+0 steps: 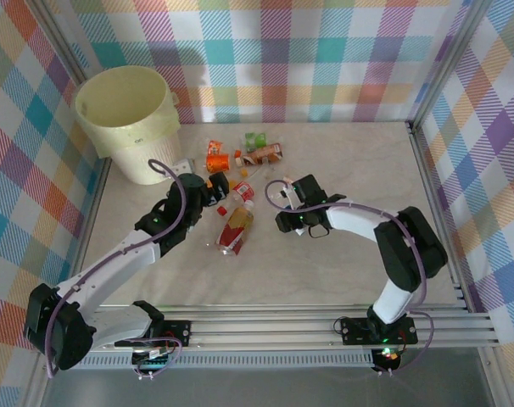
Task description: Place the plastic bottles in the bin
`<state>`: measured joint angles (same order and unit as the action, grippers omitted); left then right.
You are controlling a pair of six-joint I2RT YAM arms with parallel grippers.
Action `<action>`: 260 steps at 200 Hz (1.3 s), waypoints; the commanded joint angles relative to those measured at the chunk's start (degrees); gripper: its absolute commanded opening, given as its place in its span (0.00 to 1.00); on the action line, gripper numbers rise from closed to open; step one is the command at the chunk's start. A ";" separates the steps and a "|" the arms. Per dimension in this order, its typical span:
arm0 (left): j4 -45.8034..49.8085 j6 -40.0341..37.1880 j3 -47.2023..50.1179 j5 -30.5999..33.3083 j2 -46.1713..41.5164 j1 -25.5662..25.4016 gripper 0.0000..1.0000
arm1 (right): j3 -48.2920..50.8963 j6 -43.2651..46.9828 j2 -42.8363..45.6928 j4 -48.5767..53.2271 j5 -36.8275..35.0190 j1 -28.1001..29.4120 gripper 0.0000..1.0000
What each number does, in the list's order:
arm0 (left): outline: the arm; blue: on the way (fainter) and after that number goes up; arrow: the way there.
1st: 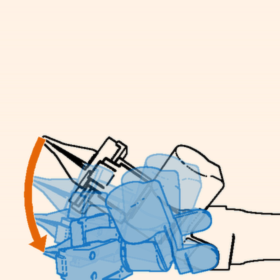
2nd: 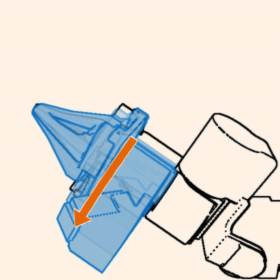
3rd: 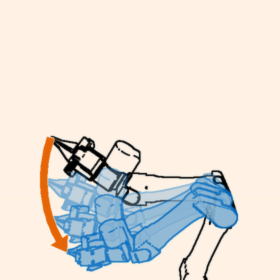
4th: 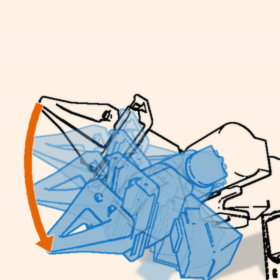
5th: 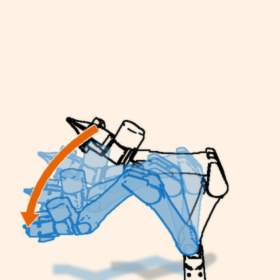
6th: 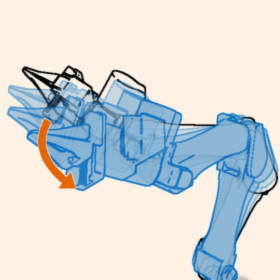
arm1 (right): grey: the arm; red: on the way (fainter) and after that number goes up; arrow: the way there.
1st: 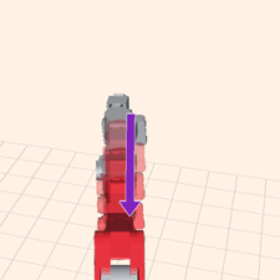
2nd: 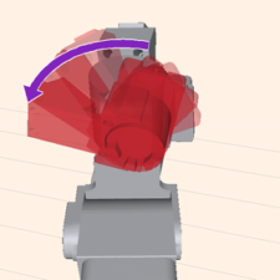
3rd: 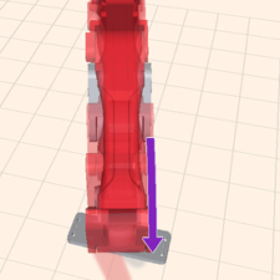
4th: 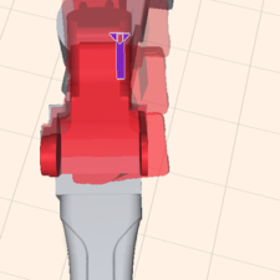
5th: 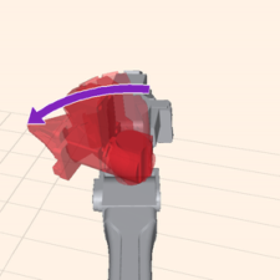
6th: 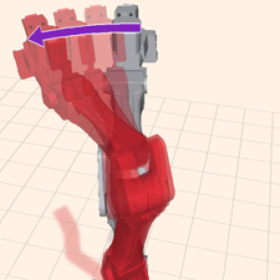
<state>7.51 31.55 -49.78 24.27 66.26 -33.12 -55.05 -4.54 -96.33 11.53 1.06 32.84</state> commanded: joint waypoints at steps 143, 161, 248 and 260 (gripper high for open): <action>-13.22 6.87 -0.84 -28.91 5.84 -1.33 1.00 | 5.43 -19.16 14.75 -26.24 19.32 7.28 0.46; -13.93 6.92 -0.98 -30.83 6.36 -1.31 0.99 | 5.46 -18.68 14.80 -27.66 20.83 7.89 0.46; -16.13 7.03 -2.33 -34.78 8.95 -1.33 0.74 | 4.86 -16.42 14.03 -30.27 22.61 9.96 0.49; -16.18 7.18 -2.07 -33.96 8.73 -1.33 0.70 | 4.85 -16.55 13.90 -30.03 22.05 9.96 0.50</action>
<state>-7.60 38.68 -50.85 -10.28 74.78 -34.11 -49.56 -22.00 -83.02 -14.48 21.74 42.41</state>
